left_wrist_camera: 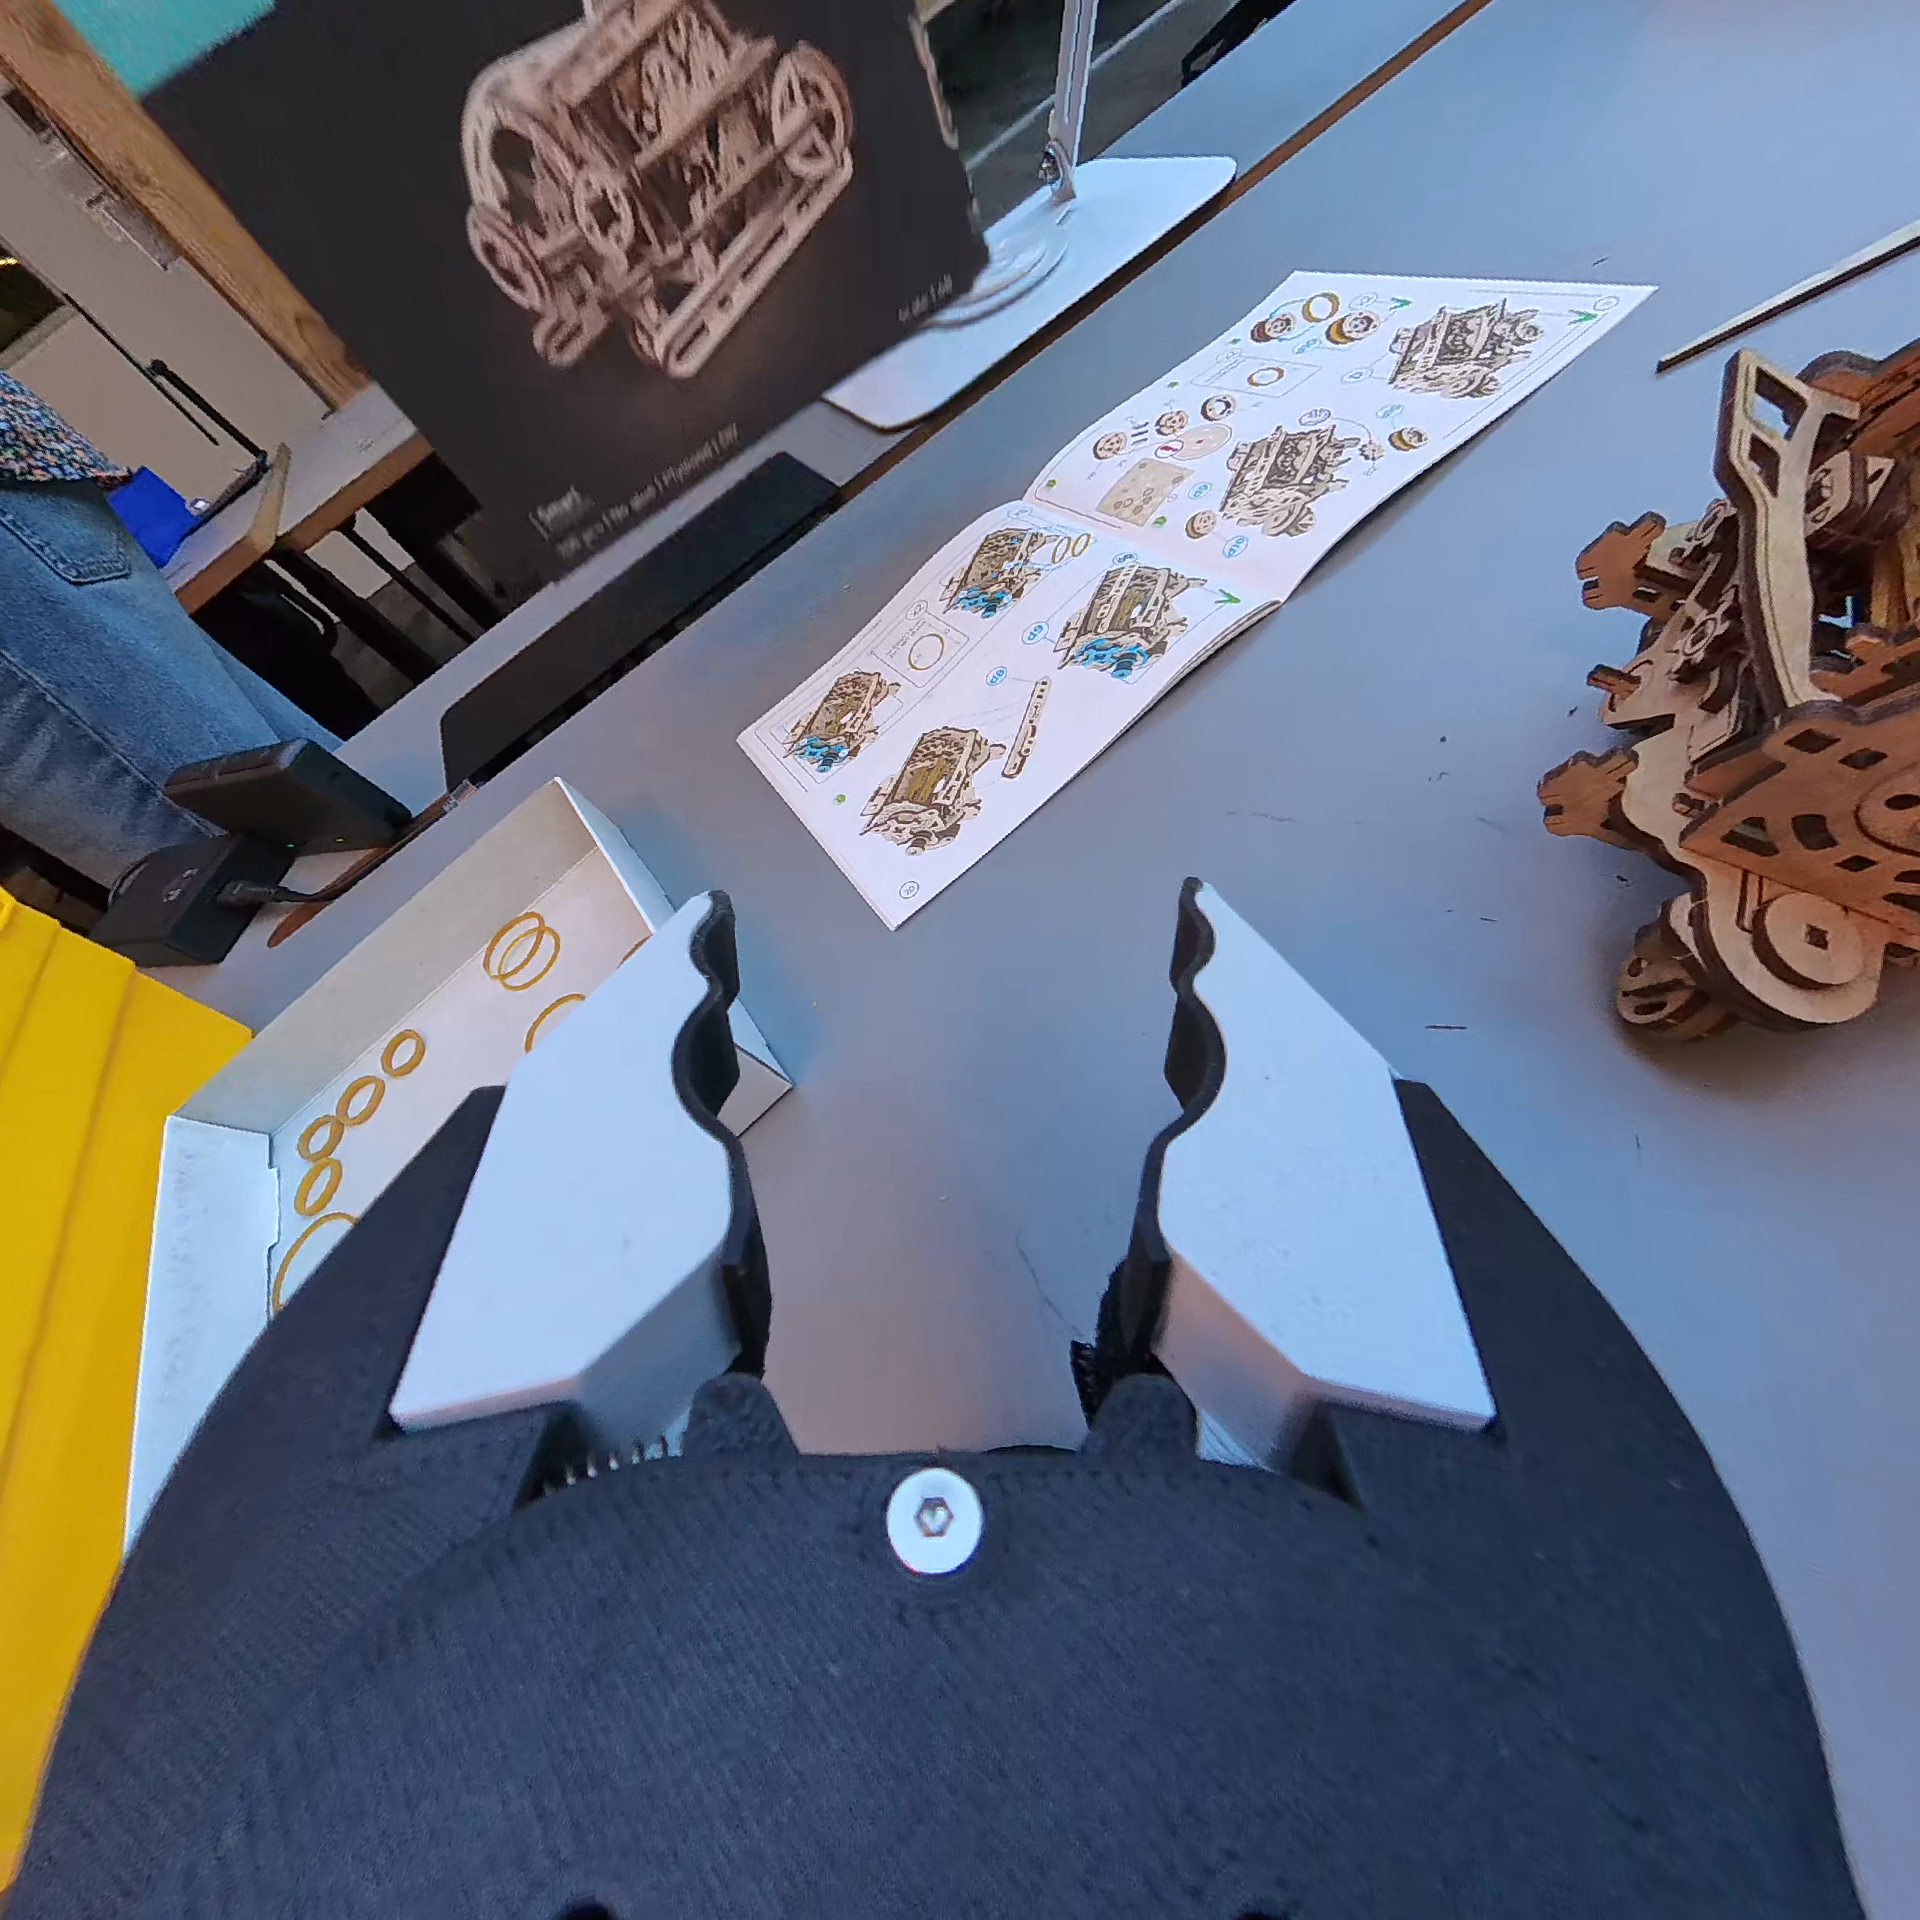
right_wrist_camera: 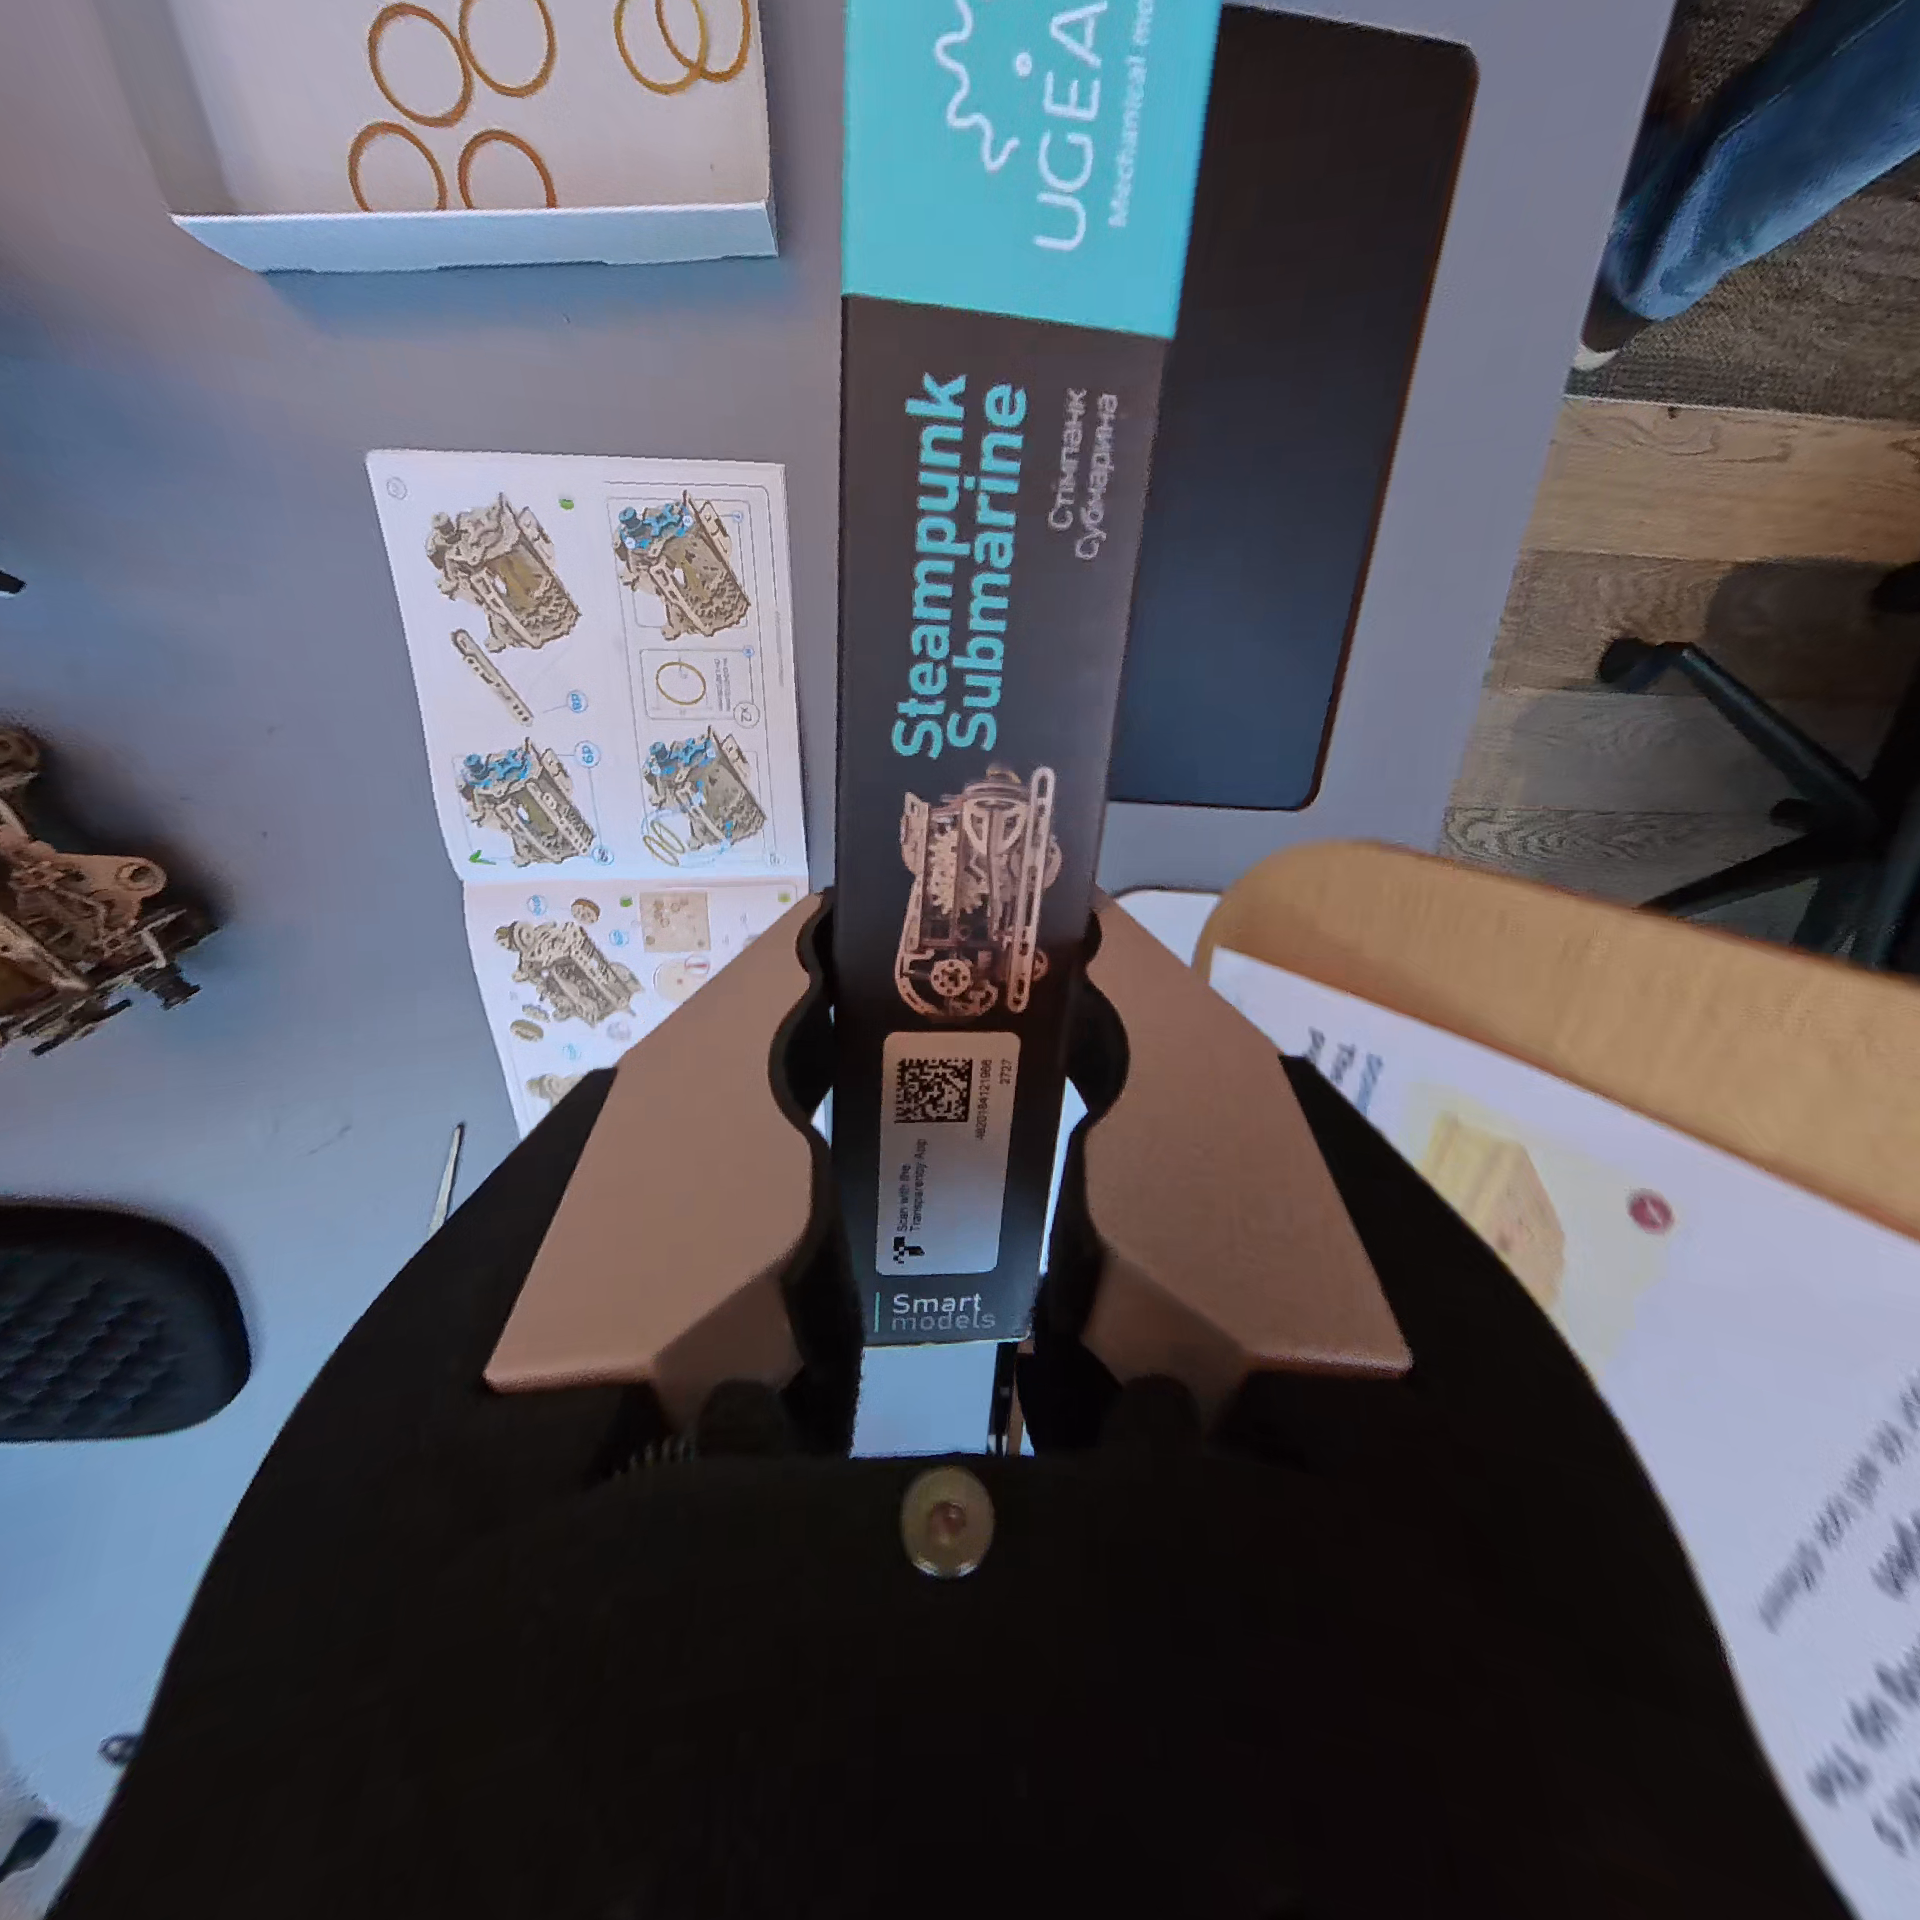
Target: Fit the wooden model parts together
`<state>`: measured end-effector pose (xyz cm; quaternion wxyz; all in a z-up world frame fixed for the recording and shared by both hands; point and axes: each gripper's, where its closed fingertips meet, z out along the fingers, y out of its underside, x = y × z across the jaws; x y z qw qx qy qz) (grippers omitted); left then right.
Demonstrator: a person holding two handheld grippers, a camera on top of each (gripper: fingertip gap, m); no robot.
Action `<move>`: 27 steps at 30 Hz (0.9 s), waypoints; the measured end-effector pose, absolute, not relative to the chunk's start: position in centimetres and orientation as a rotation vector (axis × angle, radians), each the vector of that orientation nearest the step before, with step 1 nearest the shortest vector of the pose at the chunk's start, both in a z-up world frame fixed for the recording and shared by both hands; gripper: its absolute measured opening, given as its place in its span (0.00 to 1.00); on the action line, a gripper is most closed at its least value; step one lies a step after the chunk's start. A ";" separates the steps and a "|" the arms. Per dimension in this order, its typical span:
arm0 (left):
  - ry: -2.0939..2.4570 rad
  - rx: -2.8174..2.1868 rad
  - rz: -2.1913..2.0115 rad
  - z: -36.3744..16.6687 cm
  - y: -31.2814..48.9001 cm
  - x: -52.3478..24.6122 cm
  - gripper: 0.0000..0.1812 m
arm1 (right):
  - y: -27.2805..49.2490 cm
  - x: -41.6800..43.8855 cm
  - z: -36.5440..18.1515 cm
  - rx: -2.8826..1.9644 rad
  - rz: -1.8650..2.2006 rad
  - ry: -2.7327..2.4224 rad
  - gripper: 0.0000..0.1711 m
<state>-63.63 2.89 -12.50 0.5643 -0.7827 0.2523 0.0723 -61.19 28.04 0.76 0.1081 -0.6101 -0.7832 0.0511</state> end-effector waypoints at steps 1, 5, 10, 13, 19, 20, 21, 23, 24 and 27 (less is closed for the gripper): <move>0.599 -1.842 0.172 -12.5 2.8 -63.6 0.46 | 28.2 -60.2 1.7 -1.817 0.150 -2.299 0.23; 0.614 -1.839 0.184 -12.5 2.7 -63.5 0.46 | 28.6 -55.8 2.6 -1.911 0.161 -2.299 0.23; 0.621 -1.839 0.192 -12.6 2.7 -63.4 0.46 | 30.6 -53.2 -0.7 -1.959 0.169 -2.220 0.23; 0.621 -1.838 0.198 -12.6 2.7 -63.4 0.46 | 31.2 -52.3 -3.1 -1.977 0.121 -2.219 0.23; 0.617 -1.851 0.200 -12.8 2.8 -63.5 0.46 | 31.2 -52.1 -5.4 -1.984 0.061 -2.247 0.23; 0.619 -1.852 0.201 -12.8 2.8 -63.5 0.46 | 31.0 -52.2 -5.4 -1.972 0.055 -2.253 0.23; 0.620 -1.853 0.203 -12.9 2.8 -63.5 0.46 | 30.8 -52.5 -5.4 -1.949 0.047 -2.263 0.23; 0.622 -1.855 0.207 -12.9 2.8 -63.5 0.46 | 30.4 -53.0 -5.5 -1.931 0.051 -2.277 0.23; 0.622 -1.855 0.209 -12.9 2.8 -63.6 0.46 | 30.1 -53.3 -5.5 -1.927 0.062 -2.285 0.23; 0.620 -1.853 0.209 -12.9 2.8 -63.6 0.46 | 29.1 -54.5 -5.7 -1.903 0.097 -2.313 0.23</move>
